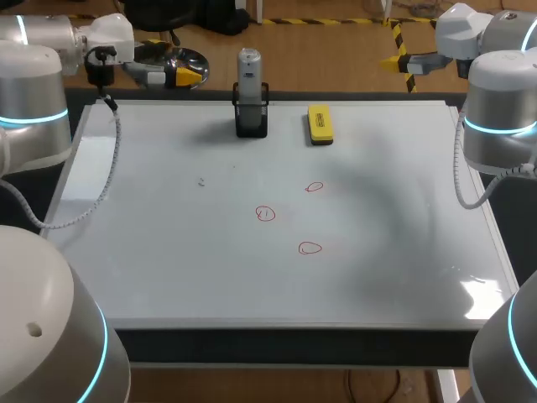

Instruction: Pick up the inspection probe, press it on each red-marked spot on the whiteboard one by one, put down the probe, pick up the eraser, and wipe off all the red marks.

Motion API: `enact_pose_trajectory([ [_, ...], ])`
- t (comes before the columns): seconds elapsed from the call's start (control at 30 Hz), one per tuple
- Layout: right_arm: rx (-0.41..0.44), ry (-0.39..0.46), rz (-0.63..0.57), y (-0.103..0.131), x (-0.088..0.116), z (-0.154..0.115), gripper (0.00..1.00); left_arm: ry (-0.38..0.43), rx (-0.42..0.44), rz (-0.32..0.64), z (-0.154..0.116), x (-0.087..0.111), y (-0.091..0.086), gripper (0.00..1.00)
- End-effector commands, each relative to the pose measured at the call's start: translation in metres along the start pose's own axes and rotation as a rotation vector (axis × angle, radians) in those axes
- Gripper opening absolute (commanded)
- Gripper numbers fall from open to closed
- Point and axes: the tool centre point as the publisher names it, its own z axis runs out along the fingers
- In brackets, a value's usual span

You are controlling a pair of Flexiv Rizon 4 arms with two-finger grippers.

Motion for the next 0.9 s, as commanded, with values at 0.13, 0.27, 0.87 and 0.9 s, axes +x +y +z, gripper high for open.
enact_pose_trajectory([
  [0.13,0.0,0.0,0.0,0.0,0.0,0.0,1.0,0.112,0.0,0.028,0.018,0.005,0.001,1.0],
  [0.27,0.0,0.0,0.0,0.0,0.0,0.0,1.0,0.154,0.008,0.049,0.027,0.013,-0.001,1.0],
  [0.87,0.0,0.0,0.0,0.0,0.0,0.0,1.0,0.309,0.08,0.052,0.075,0.016,0.018,1.0],
  [0.9,0.0,0.0,0.0,0.0,0.0,0.0,1.0,0.318,0.09,0.049,0.077,0.015,0.019,1.0],
])
